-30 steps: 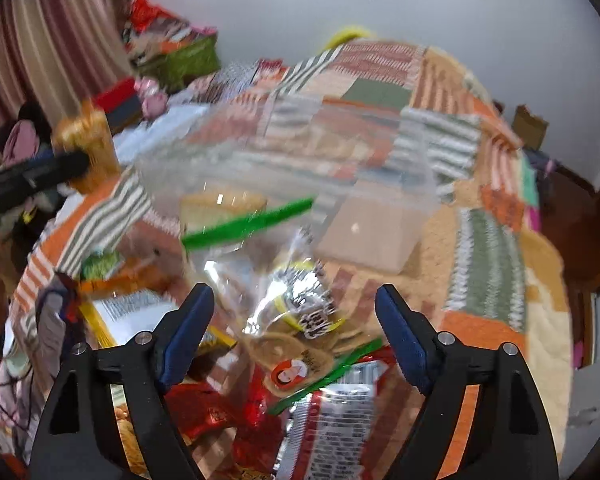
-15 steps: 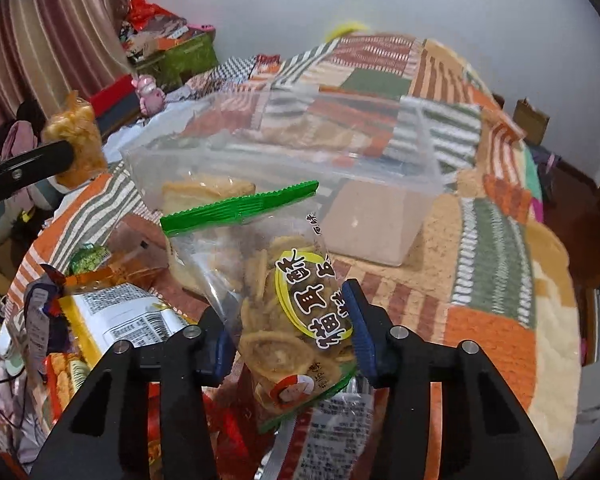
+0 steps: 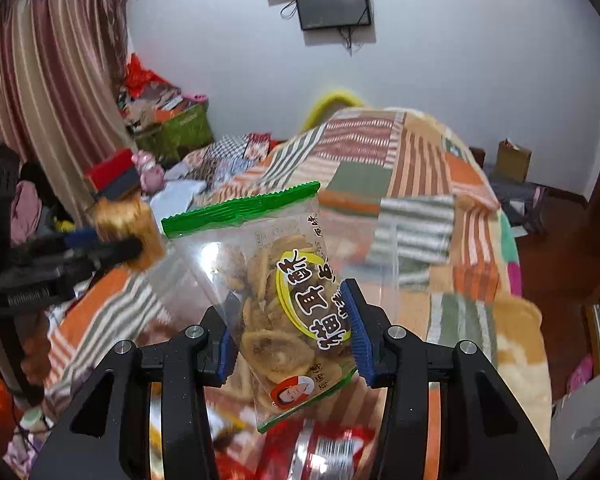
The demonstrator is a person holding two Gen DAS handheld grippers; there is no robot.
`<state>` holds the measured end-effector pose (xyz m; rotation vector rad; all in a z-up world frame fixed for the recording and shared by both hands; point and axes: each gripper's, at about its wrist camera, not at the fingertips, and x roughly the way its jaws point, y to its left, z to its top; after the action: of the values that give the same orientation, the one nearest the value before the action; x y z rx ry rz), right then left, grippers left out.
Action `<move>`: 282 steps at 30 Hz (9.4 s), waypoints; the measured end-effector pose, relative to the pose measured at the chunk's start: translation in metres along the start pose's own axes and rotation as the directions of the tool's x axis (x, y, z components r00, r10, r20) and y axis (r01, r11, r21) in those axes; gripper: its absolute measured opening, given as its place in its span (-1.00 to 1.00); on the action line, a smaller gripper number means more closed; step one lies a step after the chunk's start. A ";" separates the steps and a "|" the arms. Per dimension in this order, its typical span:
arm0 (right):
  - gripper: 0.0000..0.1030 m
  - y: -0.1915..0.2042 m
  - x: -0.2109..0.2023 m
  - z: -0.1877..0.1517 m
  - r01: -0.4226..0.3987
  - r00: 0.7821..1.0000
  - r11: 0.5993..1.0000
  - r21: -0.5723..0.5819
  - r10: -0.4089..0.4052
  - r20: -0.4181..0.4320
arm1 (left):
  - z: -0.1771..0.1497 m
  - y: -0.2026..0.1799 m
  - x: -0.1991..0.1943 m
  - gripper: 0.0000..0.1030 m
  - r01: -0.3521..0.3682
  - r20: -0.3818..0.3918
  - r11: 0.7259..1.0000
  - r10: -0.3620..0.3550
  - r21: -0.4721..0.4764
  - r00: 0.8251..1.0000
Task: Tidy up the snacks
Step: 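Carry both packs into the clear plastic box and open both tools, then grasp the red-and-white snack bag with the right tool while the left tool grasps the beige bread block, then lower the bread block and red bag into the clear box, open both tools, then grasp the white-and-blue bag with the left tool while the right tool grasps the orange cookie-chip bag, then carry both bags over the clear box and release the white-and-blue bag from the left tool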
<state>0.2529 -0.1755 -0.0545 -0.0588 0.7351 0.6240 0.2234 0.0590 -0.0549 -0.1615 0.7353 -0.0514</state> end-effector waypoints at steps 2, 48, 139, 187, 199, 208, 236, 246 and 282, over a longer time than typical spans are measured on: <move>-0.16 -0.002 0.010 0.008 0.004 1.000 1.000 0.014 -0.004 -0.001 | 0.006 0.000 0.011 0.42 -0.009 -0.015 1.000 0.009 0.004 1.000; 0.32 0.003 0.025 0.001 0.105 0.989 0.992 -0.066 -0.112 -0.096 | 0.003 -0.006 0.061 0.54 -0.053 -0.157 0.995 0.067 0.089 0.985; 0.28 -0.005 -0.027 -0.056 0.090 0.995 0.995 0.039 -0.091 0.036 | -0.042 -0.063 0.008 0.06 0.040 -0.134 0.999 -0.038 0.011 0.990; 0.32 0.002 0.099 -0.009 0.082 0.982 0.997 -0.013 -0.083 -0.172 | 0.003 0.000 0.113 0.07 -0.051 -0.241 0.999 0.048 -0.009 0.969; 0.40 0.024 0.020 -0.011 0.063 0.997 0.998 -0.031 -0.064 -0.036 | -0.005 -0.007 0.024 0.31 -0.042 -0.119 0.999 0.045 0.029 0.992; 0.41 0.060 -0.032 -0.040 0.048 0.998 0.996 -0.077 -0.046 0.031 | -0.046 -0.005 -0.038 0.32 -0.028 -0.093 0.998 0.032 0.047 0.995; 0.54 0.104 -0.021 -0.141 0.038 0.994 0.999 -0.034 -0.041 -0.100 | -0.178 0.013 -0.065 0.58 -0.003 -0.188 1.000 0.006 0.015 0.982; 0.57 0.099 -0.007 -0.143 0.013 0.994 1.000 -0.002 -0.013 -0.113 | -0.182 0.011 -0.053 0.56 -0.005 -0.177 0.999 0.011 0.033 0.984; -0.63 0.071 -0.054 -0.113 -0.071 0.997 0.995 0.063 0.069 0.044 | -0.133 0.002 -0.103 -0.06 0.012 0.044 1.000 -0.013 0.002 0.999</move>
<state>0.1141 -0.1747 -0.0924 0.0397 0.7192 0.6661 0.0577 0.0541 -0.0838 -0.1652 0.6903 -0.0602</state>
